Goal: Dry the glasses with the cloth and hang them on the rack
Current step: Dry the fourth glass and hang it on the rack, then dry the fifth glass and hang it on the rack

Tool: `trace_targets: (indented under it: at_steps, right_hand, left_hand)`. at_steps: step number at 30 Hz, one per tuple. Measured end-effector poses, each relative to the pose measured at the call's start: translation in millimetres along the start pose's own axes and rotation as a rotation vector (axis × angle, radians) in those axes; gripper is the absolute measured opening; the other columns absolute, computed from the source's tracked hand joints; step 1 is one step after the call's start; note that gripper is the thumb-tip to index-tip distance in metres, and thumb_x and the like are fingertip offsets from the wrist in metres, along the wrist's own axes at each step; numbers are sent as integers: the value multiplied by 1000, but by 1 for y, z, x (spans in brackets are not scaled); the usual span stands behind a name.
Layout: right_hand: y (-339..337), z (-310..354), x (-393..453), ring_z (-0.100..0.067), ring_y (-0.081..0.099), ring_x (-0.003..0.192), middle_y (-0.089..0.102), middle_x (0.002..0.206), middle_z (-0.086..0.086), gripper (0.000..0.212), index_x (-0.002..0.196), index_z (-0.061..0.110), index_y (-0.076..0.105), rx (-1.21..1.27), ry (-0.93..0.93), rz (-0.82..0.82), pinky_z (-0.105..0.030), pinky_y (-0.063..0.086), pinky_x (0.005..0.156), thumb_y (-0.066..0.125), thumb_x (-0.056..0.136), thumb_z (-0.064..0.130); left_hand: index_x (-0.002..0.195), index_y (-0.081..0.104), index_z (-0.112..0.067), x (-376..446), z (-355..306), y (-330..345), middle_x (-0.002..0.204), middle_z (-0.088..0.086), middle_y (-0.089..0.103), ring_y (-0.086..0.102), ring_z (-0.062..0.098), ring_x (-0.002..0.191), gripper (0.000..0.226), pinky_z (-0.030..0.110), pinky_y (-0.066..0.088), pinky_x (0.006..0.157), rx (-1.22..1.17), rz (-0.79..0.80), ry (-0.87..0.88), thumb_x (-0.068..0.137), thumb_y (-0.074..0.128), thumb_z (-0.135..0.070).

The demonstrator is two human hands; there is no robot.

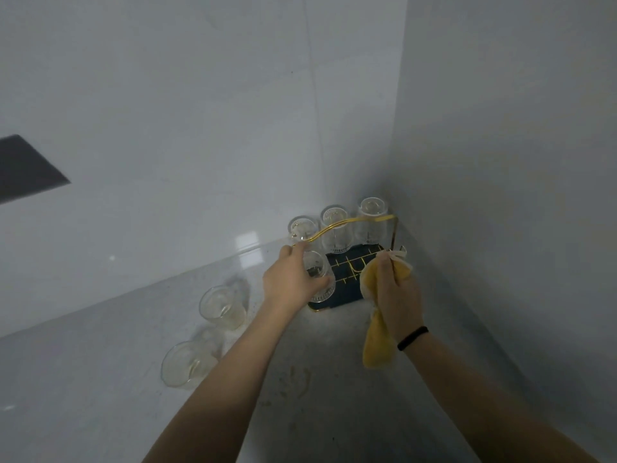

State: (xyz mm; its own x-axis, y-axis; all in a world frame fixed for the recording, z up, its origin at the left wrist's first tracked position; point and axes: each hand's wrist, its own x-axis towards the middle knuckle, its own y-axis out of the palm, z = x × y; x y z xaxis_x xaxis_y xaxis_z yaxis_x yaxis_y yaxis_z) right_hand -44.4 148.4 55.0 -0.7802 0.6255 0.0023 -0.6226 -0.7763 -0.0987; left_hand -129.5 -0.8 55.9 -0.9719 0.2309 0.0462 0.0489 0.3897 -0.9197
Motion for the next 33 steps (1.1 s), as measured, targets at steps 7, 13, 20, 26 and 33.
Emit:
trace_targets:
  at_steps: [7, 13, 20, 26, 33]
  right_hand:
    - [6, -5, 6, 7, 47, 43, 45, 49, 13, 33, 62, 27, 49, 35, 22, 62, -7, 35, 44, 46, 94, 29]
    - [9, -11, 7, -5, 54, 60, 54, 62, 7, 26, 70, 27, 54, 1, 89, 102, -21, 40, 56, 46, 93, 36]
    - [10, -13, 6, -10, 56, 69, 57, 69, 5, 21, 76, 29, 55, 15, 125, 97, -24, 42, 61, 45, 92, 37]
    - [14, -12, -3, -1, 53, 65, 55, 68, 9, 23, 74, 30, 52, -14, 121, 85, -15, 37, 55, 43, 93, 37]
    - [36, -13, -32, -5, 53, 60, 53, 62, 5, 30, 72, 26, 54, -35, 207, 109, -16, 37, 52, 42, 92, 45]
  left_hand:
    - [142, 39, -32, 7, -2, 32, 129, -1, 51, 62, 20, 103, 80, 26, 41, 63, 95, 103, -72, 73, 69, -61]
    - [142, 39, -33, 9, 3, 42, 133, 0, 49, 59, 21, 110, 85, 30, 46, 67, 88, 136, -113, 70, 66, -69]
    - [142, 37, -35, 5, 5, 47, 132, 2, 51, 54, 22, 117, 87, 37, 52, 77, 55, 92, -109, 69, 62, -75]
    - [145, 36, -30, -5, 11, 40, 134, 6, 48, 53, 23, 118, 83, 36, 51, 80, -40, 70, -110, 76, 62, -68]
    - [139, 46, -21, -42, 38, 12, 137, 7, 47, 63, 24, 104, 66, 36, 54, 81, -208, -6, -100, 86, 60, -57]
